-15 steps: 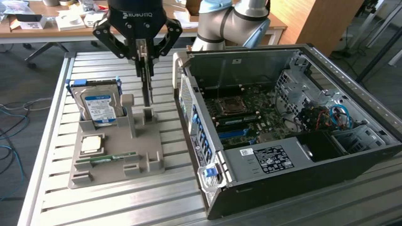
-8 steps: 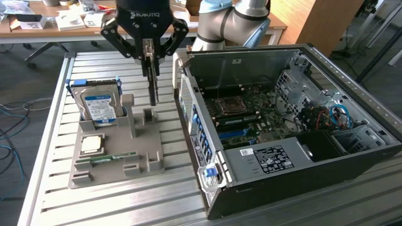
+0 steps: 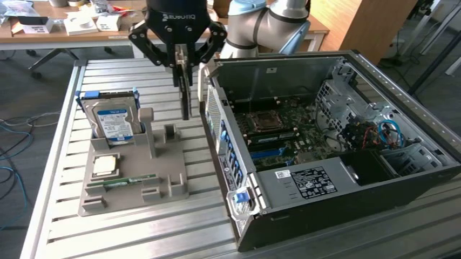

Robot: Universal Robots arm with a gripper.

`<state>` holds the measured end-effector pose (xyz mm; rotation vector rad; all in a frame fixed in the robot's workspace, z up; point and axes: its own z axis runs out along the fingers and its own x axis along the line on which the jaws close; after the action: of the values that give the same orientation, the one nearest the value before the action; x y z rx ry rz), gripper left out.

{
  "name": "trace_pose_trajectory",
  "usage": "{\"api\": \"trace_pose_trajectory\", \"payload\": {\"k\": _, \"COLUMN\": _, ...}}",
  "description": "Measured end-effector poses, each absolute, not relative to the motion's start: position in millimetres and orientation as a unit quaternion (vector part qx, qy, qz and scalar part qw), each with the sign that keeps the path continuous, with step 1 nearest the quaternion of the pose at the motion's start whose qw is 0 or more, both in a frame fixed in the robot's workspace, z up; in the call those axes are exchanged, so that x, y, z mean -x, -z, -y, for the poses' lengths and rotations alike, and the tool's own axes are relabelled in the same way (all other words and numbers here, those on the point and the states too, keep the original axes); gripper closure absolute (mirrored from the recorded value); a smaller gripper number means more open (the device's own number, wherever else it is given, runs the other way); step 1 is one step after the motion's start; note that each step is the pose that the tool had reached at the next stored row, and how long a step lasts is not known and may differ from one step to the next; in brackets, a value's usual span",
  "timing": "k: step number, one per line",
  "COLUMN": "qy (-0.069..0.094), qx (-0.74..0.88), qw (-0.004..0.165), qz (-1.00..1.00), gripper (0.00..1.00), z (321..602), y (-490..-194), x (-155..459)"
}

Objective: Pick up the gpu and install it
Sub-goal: 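Pick up the gpu and move the gpu toward the slot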

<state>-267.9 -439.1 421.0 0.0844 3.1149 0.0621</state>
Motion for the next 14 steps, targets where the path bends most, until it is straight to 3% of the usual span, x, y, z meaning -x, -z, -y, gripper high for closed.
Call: {"api": "trace_pose_trajectory", "payload": {"k": 14, "qy": -0.021, "qx": -0.027, "qw": 0.012, "qz": -0.999, "gripper": 0.74, "z": 439, "y": -421, "x": 241}}
